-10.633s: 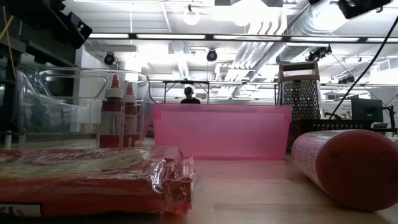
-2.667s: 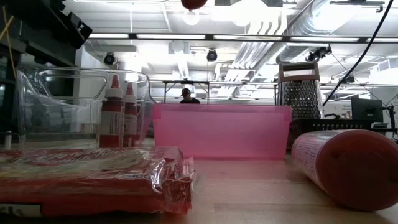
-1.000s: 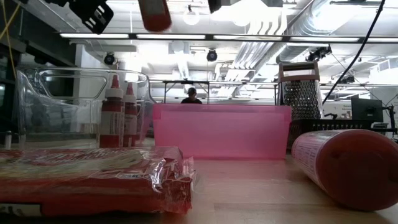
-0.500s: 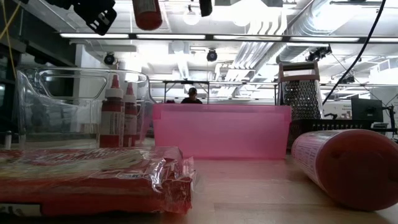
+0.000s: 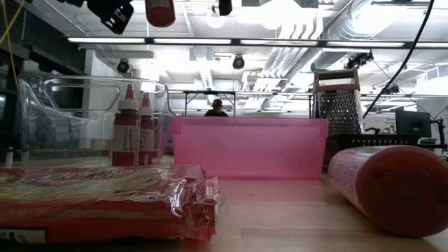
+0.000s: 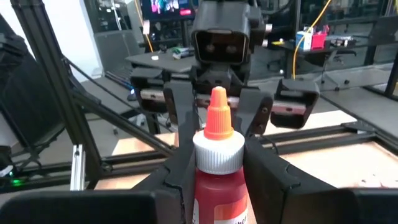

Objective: Pick & Place Food Item
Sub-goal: Put the right orange food coloring bottle into the transparent bin

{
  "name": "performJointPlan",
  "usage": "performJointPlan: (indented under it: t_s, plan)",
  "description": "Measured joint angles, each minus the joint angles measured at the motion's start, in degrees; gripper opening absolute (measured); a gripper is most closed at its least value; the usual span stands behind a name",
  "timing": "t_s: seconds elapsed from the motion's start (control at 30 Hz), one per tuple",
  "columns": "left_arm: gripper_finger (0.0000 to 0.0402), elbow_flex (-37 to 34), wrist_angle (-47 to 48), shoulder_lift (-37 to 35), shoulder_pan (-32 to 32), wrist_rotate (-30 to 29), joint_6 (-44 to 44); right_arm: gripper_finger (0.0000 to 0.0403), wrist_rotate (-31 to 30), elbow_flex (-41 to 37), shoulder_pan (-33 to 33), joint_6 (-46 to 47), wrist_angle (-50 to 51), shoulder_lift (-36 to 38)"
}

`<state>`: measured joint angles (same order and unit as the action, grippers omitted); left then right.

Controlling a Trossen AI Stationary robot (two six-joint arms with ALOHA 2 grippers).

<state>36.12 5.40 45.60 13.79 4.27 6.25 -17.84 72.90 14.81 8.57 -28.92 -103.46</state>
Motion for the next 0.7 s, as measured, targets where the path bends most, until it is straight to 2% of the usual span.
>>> performJointPlan:
  t_s: [0.3,0.53,0.7]
  plan:
    - [0.0154,0.0,-0.4,0.0,-0.4,-0.1,1.1,0.0101,0.1,0.0,-0.2,-0.9,-0.5,0.0]
    - [0.0188,0.0,-0.4,0.0,-1.3,0.1,1.5,0.0101,0.1,0.0,-0.2,-0.9,-0.5,0.0]
    - [0.0205,0.0,-0.3,0.0,-1.3,3.3,2.8,0.0101,1.2,0.0,-0.2,-0.6,-0.5,0.0]
